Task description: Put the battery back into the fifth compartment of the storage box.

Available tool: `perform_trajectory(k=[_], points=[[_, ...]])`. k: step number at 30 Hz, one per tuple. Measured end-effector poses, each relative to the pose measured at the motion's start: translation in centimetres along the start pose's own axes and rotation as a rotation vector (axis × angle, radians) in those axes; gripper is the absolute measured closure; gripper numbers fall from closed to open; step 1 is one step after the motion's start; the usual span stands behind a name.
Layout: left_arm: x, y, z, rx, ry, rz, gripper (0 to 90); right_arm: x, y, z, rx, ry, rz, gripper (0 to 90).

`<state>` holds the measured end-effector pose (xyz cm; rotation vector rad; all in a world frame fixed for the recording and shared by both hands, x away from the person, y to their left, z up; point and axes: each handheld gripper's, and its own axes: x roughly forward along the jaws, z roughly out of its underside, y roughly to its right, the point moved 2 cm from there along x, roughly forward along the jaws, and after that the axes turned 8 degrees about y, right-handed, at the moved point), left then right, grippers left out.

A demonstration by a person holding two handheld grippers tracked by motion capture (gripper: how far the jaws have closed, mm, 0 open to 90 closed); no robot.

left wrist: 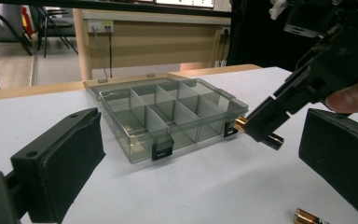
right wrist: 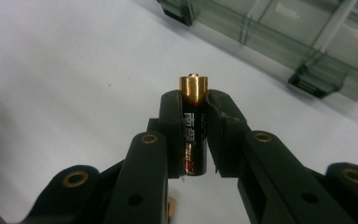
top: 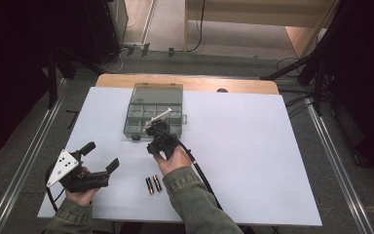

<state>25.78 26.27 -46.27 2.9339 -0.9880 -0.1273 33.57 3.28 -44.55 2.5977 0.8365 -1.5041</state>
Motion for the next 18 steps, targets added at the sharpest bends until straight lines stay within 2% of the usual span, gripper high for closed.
perform_trajectory(k=[10,12,18], points=[[-0.2,-0.1,0.0,-0.006,0.005,-0.002,0.1,1.9,-0.8,-3.1,0.056,0.038,-0.008,77.6],[-0.2,-0.2,0.0,-0.007,0.005,-0.001,0.0,2.2,-0.6,-4.0,0.099,0.072,-0.03,77.6],[-0.2,-0.2,0.0,-0.012,0.007,-0.001,0.1,2.7,-0.1,-5.3,0.156,0.104,-0.047,77.6]])
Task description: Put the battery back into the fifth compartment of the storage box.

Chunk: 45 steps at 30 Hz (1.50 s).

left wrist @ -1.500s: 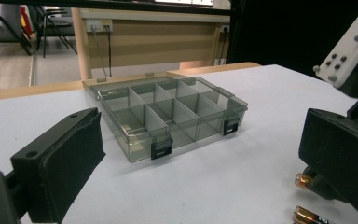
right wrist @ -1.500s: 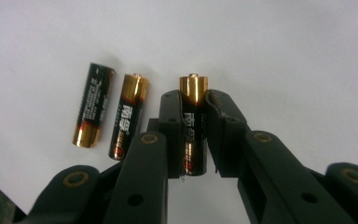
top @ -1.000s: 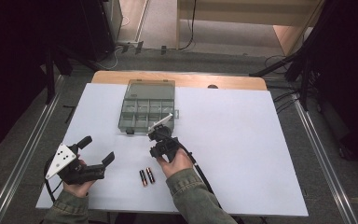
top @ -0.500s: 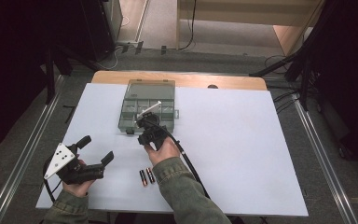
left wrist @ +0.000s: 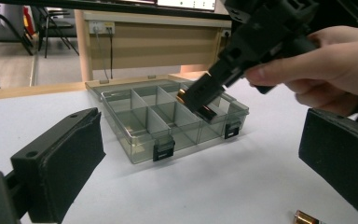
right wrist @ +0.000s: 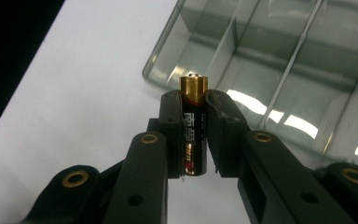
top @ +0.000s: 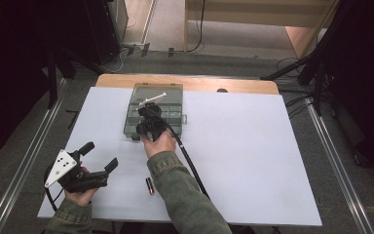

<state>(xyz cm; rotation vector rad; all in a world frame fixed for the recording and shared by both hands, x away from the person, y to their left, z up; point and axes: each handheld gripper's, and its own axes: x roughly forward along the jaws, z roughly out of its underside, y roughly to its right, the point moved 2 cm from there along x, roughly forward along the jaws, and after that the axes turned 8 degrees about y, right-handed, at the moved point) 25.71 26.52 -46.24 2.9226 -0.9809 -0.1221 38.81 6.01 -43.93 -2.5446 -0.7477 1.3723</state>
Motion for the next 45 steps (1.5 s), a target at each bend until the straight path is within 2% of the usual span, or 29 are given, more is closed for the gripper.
perform_trajectory(k=[3,9,14,22,23,24,26,28,32,37,39,41,43,45], points=[[-0.1,0.0,0.0,-0.006,0.007,-0.002,0.0,0.5,0.3,-0.8,0.026,0.033,0.0,77.6],[-0.2,-0.2,-0.1,-0.013,0.011,-0.002,0.0,1.9,0.9,-1.8,0.119,0.05,-0.02,77.6],[-0.2,-0.2,-0.1,-0.02,0.015,-0.004,0.0,3.2,0.9,-2.3,0.21,0.06,-0.083,77.6],[-0.2,-0.3,-0.1,-0.023,0.017,-0.004,0.1,4.0,1.3,-2.6,0.316,0.084,-0.103,77.0],[-0.2,-0.3,-0.1,-0.024,0.017,-0.004,0.0,4.0,1.3,-2.6,0.339,0.092,-0.102,76.2],[-0.2,-0.3,-0.1,-0.022,0.018,-0.003,0.0,4.0,1.3,-2.7,0.357,0.1,-0.102,67.1],[-0.1,-0.3,-0.1,-0.024,0.017,-0.003,0.1,3.9,1.3,-2.8,0.376,0.107,-0.116,58.2],[-0.1,-0.3,-0.1,-0.025,0.017,-0.004,0.1,3.6,1.3,-2.8,0.365,0.109,-0.107,53.6],[-0.1,-0.2,-0.1,-0.025,0.017,-0.003,0.1,2.5,1.5,-2.9,0.321,0.115,-0.095,36.1],[0.0,-0.2,0.0,-0.024,0.013,0.001,0.0,1.4,1.6,-2.5,0.213,0.08,-0.078,12.9],[0.0,-0.1,0.0,-0.022,0.012,0.001,0.1,1.1,1.6,-2.2,0.177,0.049,-0.058,9.6],[0.0,-0.1,0.0,-0.019,0.01,0.001,0.1,0.7,1.5,-1.8,0.135,0.036,-0.054,0.0],[-0.1,-0.1,0.0,-0.017,0.009,0.002,0.1,0.2,1.3,-1.3,0.088,0.038,-0.041,0.0],[-0.1,-0.2,0.0,-0.019,0.012,0.0,0.1,-0.4,1.1,-0.8,0.062,0.03,-0.034,0.0]])
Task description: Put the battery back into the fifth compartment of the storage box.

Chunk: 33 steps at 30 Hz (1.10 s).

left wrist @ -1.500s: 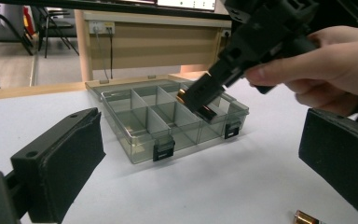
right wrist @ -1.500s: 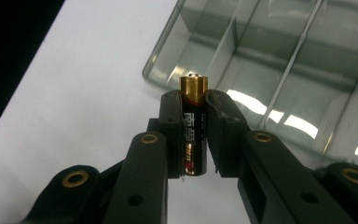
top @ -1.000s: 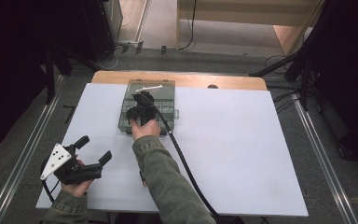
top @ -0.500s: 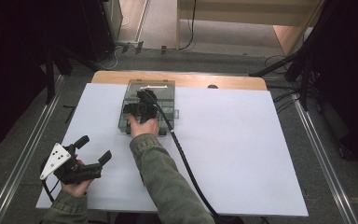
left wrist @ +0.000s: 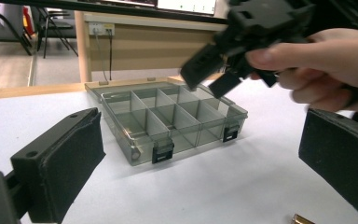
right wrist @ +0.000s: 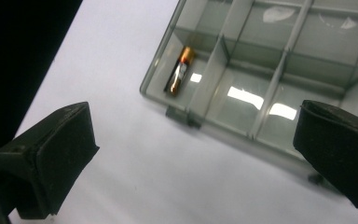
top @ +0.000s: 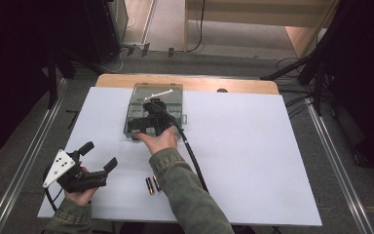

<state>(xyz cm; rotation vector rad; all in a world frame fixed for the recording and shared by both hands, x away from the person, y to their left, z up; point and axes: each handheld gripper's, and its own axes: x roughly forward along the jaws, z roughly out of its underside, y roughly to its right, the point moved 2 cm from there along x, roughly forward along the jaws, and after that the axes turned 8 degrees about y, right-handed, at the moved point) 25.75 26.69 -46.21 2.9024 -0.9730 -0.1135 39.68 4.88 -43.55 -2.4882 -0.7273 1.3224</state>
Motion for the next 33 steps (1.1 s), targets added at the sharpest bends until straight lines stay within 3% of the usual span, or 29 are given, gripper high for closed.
perform_trajectory(k=[8,16,19,24,33], points=[[0.1,0.0,0.0,0.002,0.0,0.0,0.1,-3.0,-0.3,2.3,-0.109,-0.023,0.009,0.0],[0.2,0.1,0.0,0.01,-0.004,0.001,0.0,-4.9,0.0,4.9,-0.157,-0.059,0.042,0.3],[0.3,0.1,0.0,0.01,-0.006,0.002,0.0,-5.2,0.3,6.0,-0.172,-0.09,0.053,1.8],[0.4,0.1,0.1,0.012,-0.01,0.006,0.0,-5.0,0.4,8.4,-0.243,-0.195,0.102,2.9],[0.3,0.1,0.1,0.01,-0.008,0.004,0.0,-4.6,0.3,10.1,-0.268,-0.237,0.11,7.4]])
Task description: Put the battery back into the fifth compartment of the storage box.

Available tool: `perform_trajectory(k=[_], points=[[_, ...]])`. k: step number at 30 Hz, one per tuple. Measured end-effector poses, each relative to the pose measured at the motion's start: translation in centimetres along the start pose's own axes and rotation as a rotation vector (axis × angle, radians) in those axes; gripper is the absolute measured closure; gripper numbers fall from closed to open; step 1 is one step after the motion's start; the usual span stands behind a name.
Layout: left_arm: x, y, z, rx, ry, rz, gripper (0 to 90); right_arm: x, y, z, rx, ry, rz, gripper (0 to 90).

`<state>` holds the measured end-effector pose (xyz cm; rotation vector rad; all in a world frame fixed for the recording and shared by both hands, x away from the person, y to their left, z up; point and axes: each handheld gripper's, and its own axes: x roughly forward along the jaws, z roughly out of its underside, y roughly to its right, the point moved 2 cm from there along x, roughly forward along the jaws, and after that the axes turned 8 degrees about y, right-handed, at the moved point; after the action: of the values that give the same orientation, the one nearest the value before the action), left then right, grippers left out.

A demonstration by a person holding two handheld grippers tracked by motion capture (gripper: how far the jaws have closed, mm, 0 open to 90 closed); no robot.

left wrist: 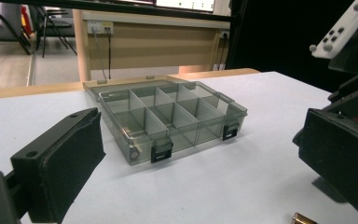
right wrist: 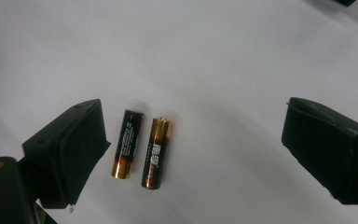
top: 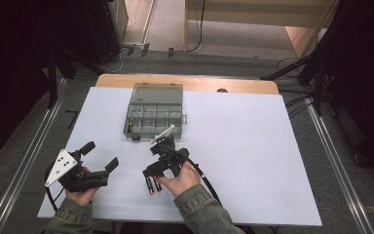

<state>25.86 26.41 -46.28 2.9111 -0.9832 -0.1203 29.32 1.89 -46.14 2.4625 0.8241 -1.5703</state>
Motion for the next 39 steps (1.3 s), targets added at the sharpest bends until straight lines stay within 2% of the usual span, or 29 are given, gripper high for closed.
perform_trajectory(k=[11,19,22,30,35,39], points=[[0.0,0.0,0.0,0.001,-0.002,0.0,0.1,1.7,-0.9,1.5,-0.057,-0.061,0.034,20.0],[0.0,0.0,0.0,0.0,-0.002,0.0,0.0,2.5,-1.3,2.1,-0.077,-0.101,0.045,42.9],[0.0,0.0,0.0,0.002,-0.003,0.0,0.0,2.6,-1.4,2.2,-0.094,-0.106,0.033,51.0],[0.0,0.1,0.0,0.001,-0.003,0.0,0.1,2.6,-1.4,2.3,-0.086,-0.127,0.016,70.7],[-0.1,0.1,0.0,0.005,0.007,-0.003,0.1,2.6,-1.4,2.5,-0.105,-0.148,-0.001,76.4],[-0.1,0.1,-0.1,0.006,0.009,-0.005,0.0,2.6,-1.4,2.5,-0.119,-0.149,0.005,77.4]])
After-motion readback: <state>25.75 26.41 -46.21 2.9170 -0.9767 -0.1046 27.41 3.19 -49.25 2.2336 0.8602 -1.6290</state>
